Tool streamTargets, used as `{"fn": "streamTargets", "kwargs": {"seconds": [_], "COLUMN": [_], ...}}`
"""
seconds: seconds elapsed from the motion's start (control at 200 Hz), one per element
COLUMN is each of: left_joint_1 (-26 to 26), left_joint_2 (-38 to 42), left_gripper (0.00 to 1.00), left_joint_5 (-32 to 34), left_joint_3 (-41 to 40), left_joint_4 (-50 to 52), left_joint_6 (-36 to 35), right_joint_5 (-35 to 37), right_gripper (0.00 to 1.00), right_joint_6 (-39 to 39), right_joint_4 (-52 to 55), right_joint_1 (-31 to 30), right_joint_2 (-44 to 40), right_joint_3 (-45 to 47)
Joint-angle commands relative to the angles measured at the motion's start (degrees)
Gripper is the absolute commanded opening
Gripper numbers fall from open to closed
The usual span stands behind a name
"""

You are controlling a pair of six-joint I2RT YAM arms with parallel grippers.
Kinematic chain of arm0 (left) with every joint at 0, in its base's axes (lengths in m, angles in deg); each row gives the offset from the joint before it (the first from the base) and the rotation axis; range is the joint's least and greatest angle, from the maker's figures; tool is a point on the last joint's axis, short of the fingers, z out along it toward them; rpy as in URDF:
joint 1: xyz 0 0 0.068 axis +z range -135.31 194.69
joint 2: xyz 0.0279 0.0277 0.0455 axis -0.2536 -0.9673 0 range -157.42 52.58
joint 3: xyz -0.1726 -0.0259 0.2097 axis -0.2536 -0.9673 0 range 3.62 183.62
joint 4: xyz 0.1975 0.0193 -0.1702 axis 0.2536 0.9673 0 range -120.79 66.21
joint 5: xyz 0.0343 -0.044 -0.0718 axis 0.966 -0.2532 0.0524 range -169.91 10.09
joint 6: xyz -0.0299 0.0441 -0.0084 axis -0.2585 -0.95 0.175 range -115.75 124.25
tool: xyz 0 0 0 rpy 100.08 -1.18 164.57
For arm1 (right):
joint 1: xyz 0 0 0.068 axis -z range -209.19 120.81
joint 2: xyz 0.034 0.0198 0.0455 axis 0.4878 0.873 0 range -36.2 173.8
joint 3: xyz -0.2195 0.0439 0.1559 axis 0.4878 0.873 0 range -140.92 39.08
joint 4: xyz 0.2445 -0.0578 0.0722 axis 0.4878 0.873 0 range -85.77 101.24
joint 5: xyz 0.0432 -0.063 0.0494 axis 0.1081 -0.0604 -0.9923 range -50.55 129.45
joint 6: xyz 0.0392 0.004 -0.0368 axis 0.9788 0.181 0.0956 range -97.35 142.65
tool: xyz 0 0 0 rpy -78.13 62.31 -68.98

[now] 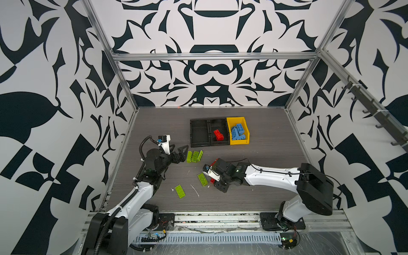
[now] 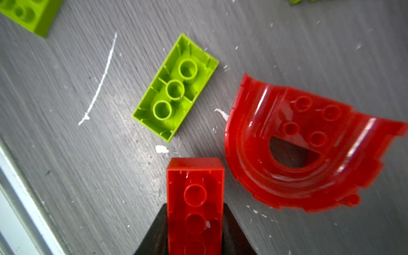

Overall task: Sort the legos into containers by color
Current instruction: Pick up the lego from the bottom-center of the table, then place the lego in the container.

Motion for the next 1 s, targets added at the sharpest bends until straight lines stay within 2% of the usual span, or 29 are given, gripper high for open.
{"fn": "streamTargets", "kwargs": {"seconds": [0.0,0.18,0.36,0.52,0.73,0.995], "left_joint_1": [-0.08,-0.06,-0.07,-0.12,-0.06,-0.06], "left_joint_2": [0.74,1.11,0.63,0.85,0.72,0.77], "left_gripper": [0.99,0.99,1.0,0.99,1.0,0.99], "left_joint_5": [0.33,-0.04,-0.1,-0.4,-0.25,-0.48], "left_joint_3": [-0.9,-0.75,-0.62,-0.77,-0.77,-0.85], "left_joint_4": [0.14,0.56,0.44,0.4,0.26,0.0], "left_joint_6": [0.02,0.1,0.26,0.27,0.51,0.74], "right_joint_5": [1.63,-2.61,-4.21,0.18,-0.18,-0.96], "right_gripper": [0.29,0.28,0.28,0.27,0.28,0.3], "right_joint_6": [1.84,5.01,7.07,7.16,8.54,8.75], "right_joint_4": [-1.89,-3.47,-3.84,-4.46,-7.49,-7.45], "right_joint_1": [0.55,6.15,13.67,18.73,25.51,29.15], "right_joint_2": [-4.21,-7.61,-6.73,-0.5,10.47,21.38], "right_joint_3": [0.53,-1.55,-7.14,-14.23,-24.16,-34.58]}}
